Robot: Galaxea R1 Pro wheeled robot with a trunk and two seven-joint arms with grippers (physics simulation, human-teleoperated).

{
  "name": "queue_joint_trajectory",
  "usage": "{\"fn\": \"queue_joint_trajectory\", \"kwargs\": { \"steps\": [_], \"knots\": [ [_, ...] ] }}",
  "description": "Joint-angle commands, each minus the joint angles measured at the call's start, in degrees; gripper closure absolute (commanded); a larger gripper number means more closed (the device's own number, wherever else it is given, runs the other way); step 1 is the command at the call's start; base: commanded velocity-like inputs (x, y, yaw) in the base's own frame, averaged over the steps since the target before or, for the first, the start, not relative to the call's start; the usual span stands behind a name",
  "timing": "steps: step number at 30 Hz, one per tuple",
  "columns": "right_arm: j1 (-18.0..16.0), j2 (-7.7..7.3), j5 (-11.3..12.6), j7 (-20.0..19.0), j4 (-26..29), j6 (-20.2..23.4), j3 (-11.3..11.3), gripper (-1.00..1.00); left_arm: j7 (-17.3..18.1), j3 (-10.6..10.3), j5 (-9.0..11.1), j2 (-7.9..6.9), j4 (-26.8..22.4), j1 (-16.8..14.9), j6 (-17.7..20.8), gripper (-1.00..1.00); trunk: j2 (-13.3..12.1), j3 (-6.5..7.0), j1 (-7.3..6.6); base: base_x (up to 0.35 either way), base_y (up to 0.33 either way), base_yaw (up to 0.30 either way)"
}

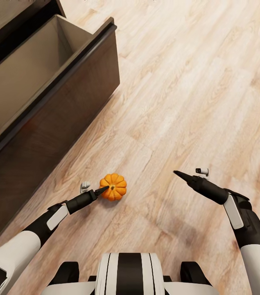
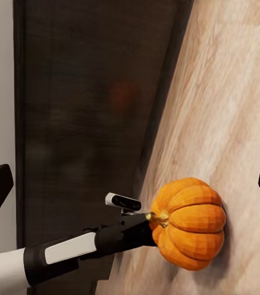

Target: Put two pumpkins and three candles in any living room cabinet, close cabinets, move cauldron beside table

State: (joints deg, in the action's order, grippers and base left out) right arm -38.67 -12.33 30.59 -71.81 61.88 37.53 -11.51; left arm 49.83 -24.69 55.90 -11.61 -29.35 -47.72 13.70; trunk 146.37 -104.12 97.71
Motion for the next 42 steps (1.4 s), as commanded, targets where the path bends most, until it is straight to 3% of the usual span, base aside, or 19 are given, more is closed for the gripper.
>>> {"fn": "queue_joint_trajectory", "kwargs": {
  "steps": [1, 19, 35, 36, 42],
  "knots": [
    [0.0, 0.01, 0.0, 0.0, 0.0, 0.0, 0.0, -1.0, -0.3, 0.0, 0.0, 0.0, 0.0, 0.0, 0.0, -1.0, 0.0, 0.04, 0.0, 0.0, 0.0, -0.05],
    [0.0, -0.04, 0.1, 0.2, 0.0, 0.1, 0.0, -1.0, -3.3, -0.1, 0.0, 0.51, 0.0, 0.0, 0.2, -1.0, 0.0, 0.39, 0.0, 0.0, 0.0, -0.025],
    [0.0, -0.06, 0.5, 0.2, 0.0, 0.1, 0.0, -1.0, -3.3, -0.2, -0.1, 1.35, -0.2, 0.0, 0.3, -1.0, 0.0, 1.0, 0.0, 0.0, 0.0, -0.045],
    [0.0, -0.06, 0.5, 0.2, 0.0, 0.1, -0.1, -1.0, -3.3, -0.3, -0.1, 1.33, -0.5, 0.0, 0.3, 1.0, 0.0, 1.01, 0.0, 0.0, 0.0, -0.003],
    [0.0, -0.06, 0.6, 0.1, -0.1, 0.1, -0.1, -1.0, -3.2, -0.3, 0.0, 1.29, -2.5, 0.0, 0.5, 1.0, 0.0, 1.02, 0.0, 0.0, 0.0, 0.0]
  ]
}}
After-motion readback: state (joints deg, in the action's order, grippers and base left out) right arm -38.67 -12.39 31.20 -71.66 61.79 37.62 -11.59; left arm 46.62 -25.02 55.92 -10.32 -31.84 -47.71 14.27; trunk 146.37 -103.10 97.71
